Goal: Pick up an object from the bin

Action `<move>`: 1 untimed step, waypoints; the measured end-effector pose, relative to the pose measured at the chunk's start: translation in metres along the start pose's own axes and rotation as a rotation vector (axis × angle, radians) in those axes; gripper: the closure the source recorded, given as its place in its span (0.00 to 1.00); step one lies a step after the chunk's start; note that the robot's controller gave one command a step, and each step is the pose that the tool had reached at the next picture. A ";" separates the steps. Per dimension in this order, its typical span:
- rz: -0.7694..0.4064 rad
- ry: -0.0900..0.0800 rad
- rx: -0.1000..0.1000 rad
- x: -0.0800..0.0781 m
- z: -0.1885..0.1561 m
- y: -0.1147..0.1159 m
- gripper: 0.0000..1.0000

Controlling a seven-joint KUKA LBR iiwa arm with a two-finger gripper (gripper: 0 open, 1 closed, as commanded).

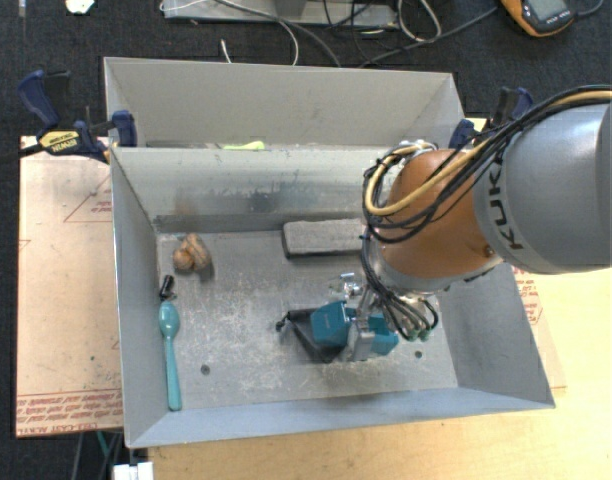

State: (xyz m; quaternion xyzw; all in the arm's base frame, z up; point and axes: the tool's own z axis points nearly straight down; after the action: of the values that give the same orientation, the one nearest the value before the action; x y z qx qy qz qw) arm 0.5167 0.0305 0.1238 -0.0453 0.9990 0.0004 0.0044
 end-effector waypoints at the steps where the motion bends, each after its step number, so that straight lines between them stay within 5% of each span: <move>1: -0.126 -0.013 0.000 -0.012 0.003 0.004 1.00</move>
Offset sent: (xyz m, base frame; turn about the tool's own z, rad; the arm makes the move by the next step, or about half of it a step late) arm 0.0197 -0.0376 0.3038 -0.2040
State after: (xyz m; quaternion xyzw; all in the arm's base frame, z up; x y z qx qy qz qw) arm 0.5278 0.0355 0.1209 -0.1081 0.9941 0.0002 0.0111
